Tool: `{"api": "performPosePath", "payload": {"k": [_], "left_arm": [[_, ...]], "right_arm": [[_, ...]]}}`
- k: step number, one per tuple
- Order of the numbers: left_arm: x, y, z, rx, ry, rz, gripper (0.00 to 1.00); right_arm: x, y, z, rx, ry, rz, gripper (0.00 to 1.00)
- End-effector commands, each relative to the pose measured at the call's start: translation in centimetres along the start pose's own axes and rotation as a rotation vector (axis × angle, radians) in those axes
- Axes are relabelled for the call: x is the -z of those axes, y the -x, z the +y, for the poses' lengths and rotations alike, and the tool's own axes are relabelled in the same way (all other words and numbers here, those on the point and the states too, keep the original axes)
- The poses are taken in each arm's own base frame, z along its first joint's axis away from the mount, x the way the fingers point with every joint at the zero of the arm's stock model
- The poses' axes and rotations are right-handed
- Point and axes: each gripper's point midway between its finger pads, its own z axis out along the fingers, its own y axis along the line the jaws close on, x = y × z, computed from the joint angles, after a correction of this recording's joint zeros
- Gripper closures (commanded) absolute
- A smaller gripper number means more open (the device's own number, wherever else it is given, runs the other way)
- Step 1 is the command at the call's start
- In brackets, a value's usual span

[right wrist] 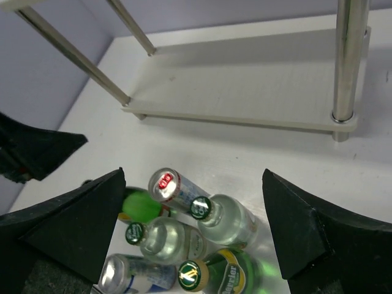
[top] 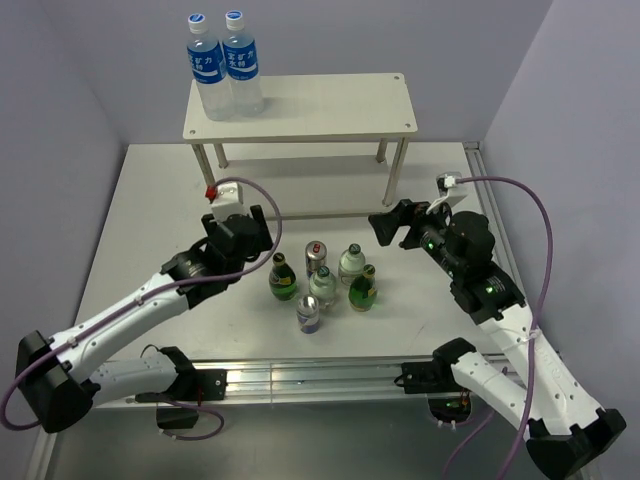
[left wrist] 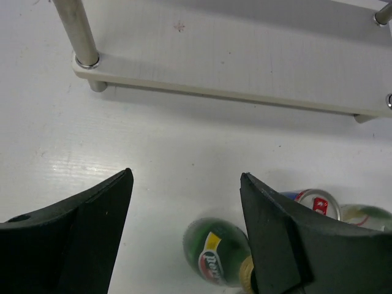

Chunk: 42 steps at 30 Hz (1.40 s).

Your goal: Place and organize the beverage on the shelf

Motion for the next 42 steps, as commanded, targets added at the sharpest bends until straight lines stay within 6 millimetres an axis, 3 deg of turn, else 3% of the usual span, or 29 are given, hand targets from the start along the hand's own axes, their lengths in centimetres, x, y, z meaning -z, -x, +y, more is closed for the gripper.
{"api": "performPosePath", "payload": {"k": [1,3,7,10,15,16,17,18,21,22,24,33,42], "left_arm": [[1.2,1.6,0.5,0.022,-0.044,-0.101,0.24],[1.7,2.4,0.5,0.013,-0.07,-0.142,0.25],[3.0,4.2,2.3,0.046,-0.057,-0.274,0.4],[4.3,5.1,2.3,0.098,-0.102,-0.328,0.43],[5.1,4.7,2.7,0.167,-0.126,-0.314,0.45],[5.1,4.9,2.3,0.166,-0.129,-0.301,0.45],[5.0,4.0,2.2,0.131,-0.125,-0.253,0.45],[4.8,3.4,1.6,0.097,-0.145,-0.215,0.45],[4.3,1.6,0.6,0.028,-0.137,-0.135,0.36],[4.5,1.2,0.2,0.02,-0.147,-0.121,0.31],[5.2,0.2,-0.4,0.017,-0.185,-0.088,0.01],[6.7,-3.2,-1.2,0.059,-0.338,-0.013,0.01],[5.8,-5.5,-4.7,0.03,-0.433,0.012,0.02]], "right_arm": [[0.6,0.4,0.3,0.077,-0.004,-0.017,0.0],[1.4,0.5,1.3,0.098,0.062,-0.061,0.0],[2.8,1.4,-0.3,0.033,-0.032,-0.198,0.0],[3.4,1.4,-0.8,0.022,-0.082,-0.231,0.0],[2.6,-0.1,-0.7,0.04,-0.162,-0.141,0.0],[2.6,-0.4,-1.1,0.053,-0.201,-0.123,0.0],[3.0,0.1,-3.1,0.068,-0.338,-0.154,0.0],[3.0,-1.3,-2.8,0.111,-0.371,-0.097,0.0],[3.6,-2.7,-3.6,0.193,-0.492,-0.064,0.0],[3.7,-3.6,-2.6,0.203,-0.462,-0.036,0.0],[3.7,-4.9,-2.2,0.172,-0.434,-0.001,0.0],[3.6,-8.9,-2.7,0.117,-0.379,0.057,0.0],[3.8,-9.7,-3.4,0.122,-0.393,0.063,0.0]]}}
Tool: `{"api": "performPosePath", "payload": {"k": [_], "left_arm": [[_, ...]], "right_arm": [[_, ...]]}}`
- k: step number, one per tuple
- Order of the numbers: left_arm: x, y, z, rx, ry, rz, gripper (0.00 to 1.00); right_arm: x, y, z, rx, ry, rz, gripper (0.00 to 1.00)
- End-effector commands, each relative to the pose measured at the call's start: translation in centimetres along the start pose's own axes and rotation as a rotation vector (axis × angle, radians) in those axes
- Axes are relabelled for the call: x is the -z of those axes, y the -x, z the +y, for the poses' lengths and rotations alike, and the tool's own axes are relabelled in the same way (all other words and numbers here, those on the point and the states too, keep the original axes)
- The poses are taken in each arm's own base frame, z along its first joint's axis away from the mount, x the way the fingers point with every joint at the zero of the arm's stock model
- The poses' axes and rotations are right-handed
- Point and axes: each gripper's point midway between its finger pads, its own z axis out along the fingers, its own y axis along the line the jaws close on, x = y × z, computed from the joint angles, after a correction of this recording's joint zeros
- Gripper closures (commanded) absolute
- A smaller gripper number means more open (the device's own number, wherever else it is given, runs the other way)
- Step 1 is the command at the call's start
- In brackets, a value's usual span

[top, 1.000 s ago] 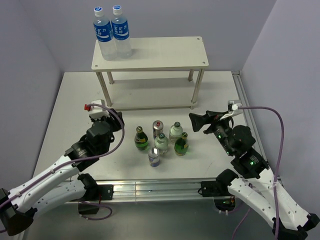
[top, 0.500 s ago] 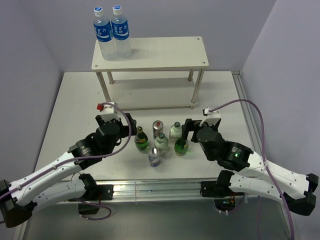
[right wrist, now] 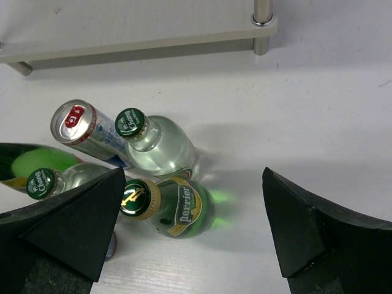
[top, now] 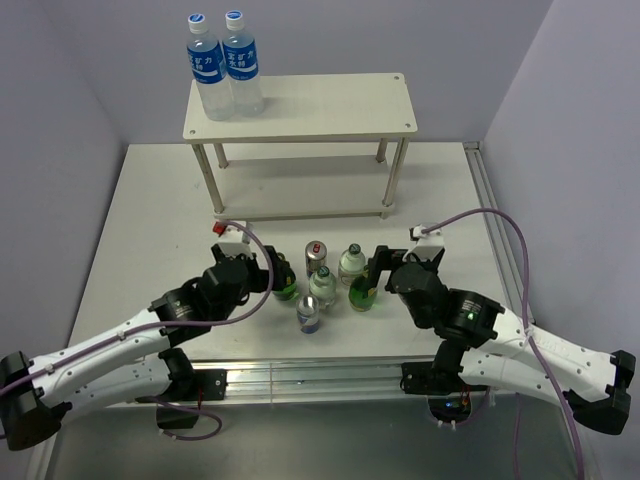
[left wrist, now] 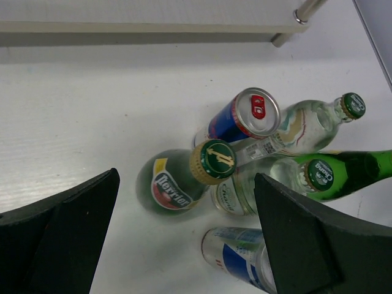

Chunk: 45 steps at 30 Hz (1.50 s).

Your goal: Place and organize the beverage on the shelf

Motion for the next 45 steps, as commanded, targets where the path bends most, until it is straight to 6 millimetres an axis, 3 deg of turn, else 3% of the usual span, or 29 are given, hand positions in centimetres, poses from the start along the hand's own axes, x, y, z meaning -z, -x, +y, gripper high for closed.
{"api": "performPosePath", "payload": {"k": [1,6,15,23,26,27,29,30,32,37,45], "left_arm": [[-0.7,0.8,-2.6,0.025,-0.079,-0.034,0.02],[-2.2,-0.3,-2.5,0.007,-0.032,-0.034,0.03],[-4.0,-0.4,-0.7,-0.012,0.124,-0.09,0.22],[-5.4,-0.6,-1.0,-0.048,0.172,-0.121,0.35],[-5.7,-0.8,-1.3,-0.067,0.186,-0.128,0.47],[-5.9,-0.8,-1.3,-0.071,0.198,-0.132,0.57],[-6.1,-0.8,-1.4,-0.083,0.208,-0.133,0.67],[-6.2,-0.8,-1.5,-0.089,0.216,-0.133,0.82],[-6.3,-0.7,-1.4,-0.095,0.234,-0.142,1.0],[-6.3,0.5,-1.8,-0.118,0.248,-0.168,1.0],[-5.9,4.7,-2.8,-0.179,0.254,-0.264,1.0]], "right_arm": [[0.1,0.4,-0.5,-0.032,-0.019,-0.034,0.0],[0.1,0.0,-0.9,-0.025,-0.025,-0.031,0.0],[0.3,-0.2,-1.1,-0.03,-0.015,-0.031,0.0],[0.3,-0.6,-1.2,-0.027,-0.007,-0.03,0.0],[0.3,-0.6,-1.1,-0.026,-0.002,-0.029,0.0],[0.3,-0.6,-1.1,-0.026,0.002,-0.029,0.0],[0.3,-0.6,-1.1,-0.027,0.002,-0.031,0.0],[0.3,-0.7,-1.0,-0.028,0.007,-0.028,0.0],[0.3,-0.7,-1.0,-0.029,0.009,-0.03,0.0],[0.3,-0.8,-1.0,-0.032,0.014,-0.032,0.0],[0.4,-0.8,-0.9,-0.035,0.029,-0.034,0.0]]}}
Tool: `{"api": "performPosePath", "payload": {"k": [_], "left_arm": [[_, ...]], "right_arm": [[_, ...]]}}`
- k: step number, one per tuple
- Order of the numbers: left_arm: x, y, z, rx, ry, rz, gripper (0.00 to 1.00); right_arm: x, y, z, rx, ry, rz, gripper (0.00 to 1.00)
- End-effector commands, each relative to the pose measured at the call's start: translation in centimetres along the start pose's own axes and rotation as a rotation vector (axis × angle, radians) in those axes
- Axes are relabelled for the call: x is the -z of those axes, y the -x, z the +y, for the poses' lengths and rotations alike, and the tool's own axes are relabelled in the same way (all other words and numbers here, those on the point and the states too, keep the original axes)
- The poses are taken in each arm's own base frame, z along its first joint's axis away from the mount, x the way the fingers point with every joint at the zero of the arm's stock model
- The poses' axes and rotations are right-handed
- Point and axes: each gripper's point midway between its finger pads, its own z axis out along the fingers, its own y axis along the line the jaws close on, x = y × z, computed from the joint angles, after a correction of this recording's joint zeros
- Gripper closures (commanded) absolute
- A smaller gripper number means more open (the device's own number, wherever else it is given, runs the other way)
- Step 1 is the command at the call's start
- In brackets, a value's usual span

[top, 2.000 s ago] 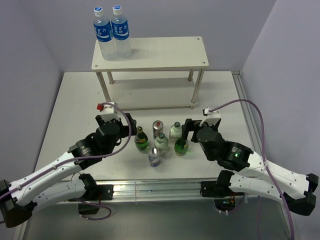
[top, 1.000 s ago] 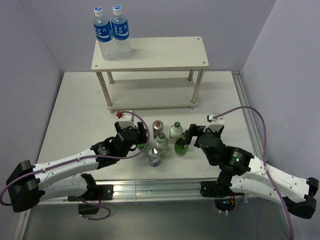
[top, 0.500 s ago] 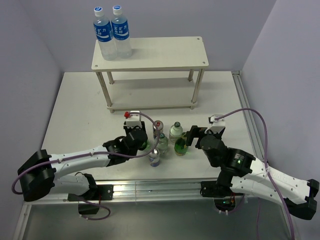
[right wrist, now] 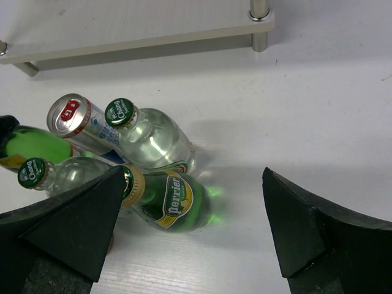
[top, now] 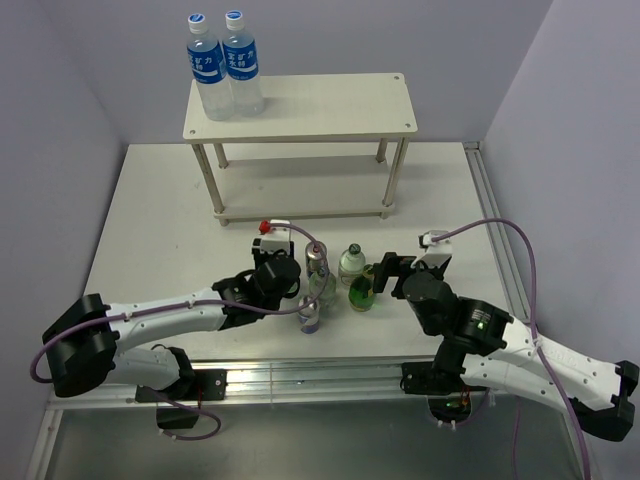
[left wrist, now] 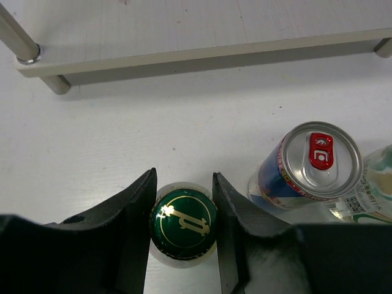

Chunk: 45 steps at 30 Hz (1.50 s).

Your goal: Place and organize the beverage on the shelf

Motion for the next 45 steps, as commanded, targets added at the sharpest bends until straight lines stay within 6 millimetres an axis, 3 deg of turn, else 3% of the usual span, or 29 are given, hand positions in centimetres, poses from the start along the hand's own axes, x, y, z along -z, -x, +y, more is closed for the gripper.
{"api": "performPosePath", "payload": {"k": [1,6,15,22,38,45], "left_arm": [[-0.1,7.7,-0.7,0.099,0.014,-0.163,1.0],[-1.7,10.8,0.0,0.134,0.004,-0.194,1.0],[-6.3,17.1,6.0,0.191,0.085,-0.284,1.0],[-9.0,20.2,8.1,0.188,0.119,-0.331,1.0],[-14.5,21.7,11.0,0.196,0.203,-0.385,1.0],[-16.2,21.1,11.9,0.21,0.227,-0.386,1.0]], "right_arm": [[0.0,0.6,0.4,-0.025,0.017,-0.029,0.0],[0.1,0.5,0.4,-0.031,0.024,-0.031,0.0],[0.1,0.5,0.4,-0.034,0.03,-0.034,0.0],[0.1,0.5,0.4,-0.036,0.029,-0.036,0.0],[-0.2,0.2,0.3,-0.018,0.013,-0.027,0.0],[-0.4,0.0,0.5,-0.009,0.01,-0.02,0.0]]}}
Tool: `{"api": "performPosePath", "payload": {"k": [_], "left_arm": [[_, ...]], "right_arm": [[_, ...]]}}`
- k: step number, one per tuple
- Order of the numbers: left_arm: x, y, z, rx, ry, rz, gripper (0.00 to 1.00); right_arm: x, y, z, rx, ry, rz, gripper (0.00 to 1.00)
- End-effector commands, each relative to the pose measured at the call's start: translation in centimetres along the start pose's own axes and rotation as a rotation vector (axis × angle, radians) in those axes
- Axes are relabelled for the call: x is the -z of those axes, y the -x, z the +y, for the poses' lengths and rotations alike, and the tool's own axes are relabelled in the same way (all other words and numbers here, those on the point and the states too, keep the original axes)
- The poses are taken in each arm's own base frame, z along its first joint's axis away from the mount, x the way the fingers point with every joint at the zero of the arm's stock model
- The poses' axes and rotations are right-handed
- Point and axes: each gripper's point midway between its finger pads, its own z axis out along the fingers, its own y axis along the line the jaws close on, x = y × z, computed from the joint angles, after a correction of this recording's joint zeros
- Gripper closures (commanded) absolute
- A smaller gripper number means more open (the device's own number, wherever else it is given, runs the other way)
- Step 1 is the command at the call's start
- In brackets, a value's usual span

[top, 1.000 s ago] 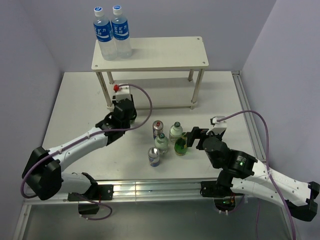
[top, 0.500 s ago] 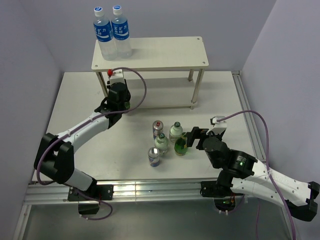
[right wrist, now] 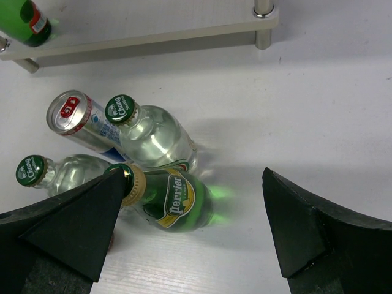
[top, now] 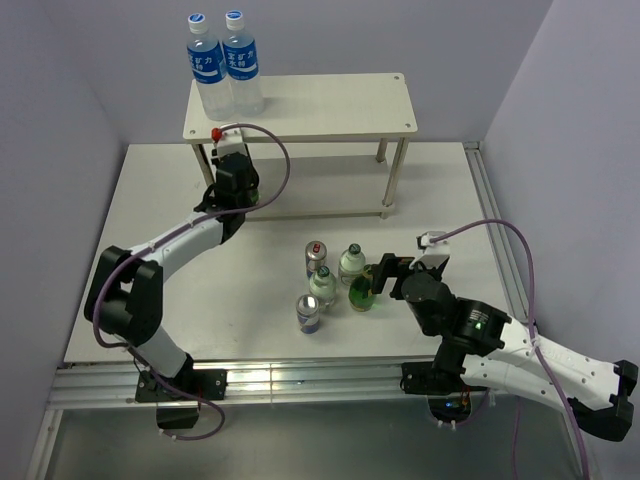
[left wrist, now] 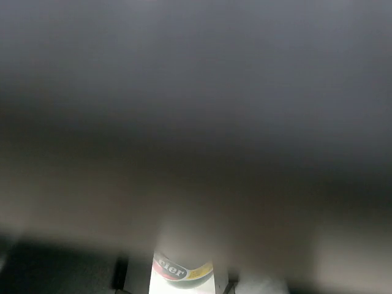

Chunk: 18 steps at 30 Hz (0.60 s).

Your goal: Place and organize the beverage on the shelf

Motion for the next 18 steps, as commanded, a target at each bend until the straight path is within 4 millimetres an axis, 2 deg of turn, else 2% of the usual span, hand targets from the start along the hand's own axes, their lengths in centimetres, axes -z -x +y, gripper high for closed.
{"api": "performPosePath", "payload": {"k": [1,5,11,12,15,17,18], "left_arm": [[-1.1,6.3,-0.7,0.111,-0.009,-0.172,1.0],[-2.0,6.0,-0.6,0.104,0.01,-0.178,1.0],[-3.0,3.9,-0.3,0.08,0.035,-0.126,1.0],[-3.1,3.6,-0.4,0.076,0.034,-0.118,0.95],[-3.1,2.6,-0.2,0.055,0.037,-0.092,0.87],[-3.1,2.1,0.1,0.034,0.048,-0.078,0.85],[-3.1,1.8,0.1,0.029,0.049,-0.071,0.8]], "right_arm": [[-0.3,0.4,0.3,-0.007,-0.004,-0.022,0.0],[-0.3,0.3,0.3,-0.007,-0.003,-0.023,0.0],[-0.3,0.3,0.3,-0.005,-0.007,-0.022,0.0],[-0.4,0.3,0.2,-0.004,-0.008,-0.022,0.0],[-0.3,0.3,0.3,-0.006,-0.005,-0.022,0.0],[-0.3,0.3,0.3,-0.007,-0.003,-0.023,0.0],[-0.3,0.2,0.2,-0.007,-0.002,-0.022,0.0]]}}
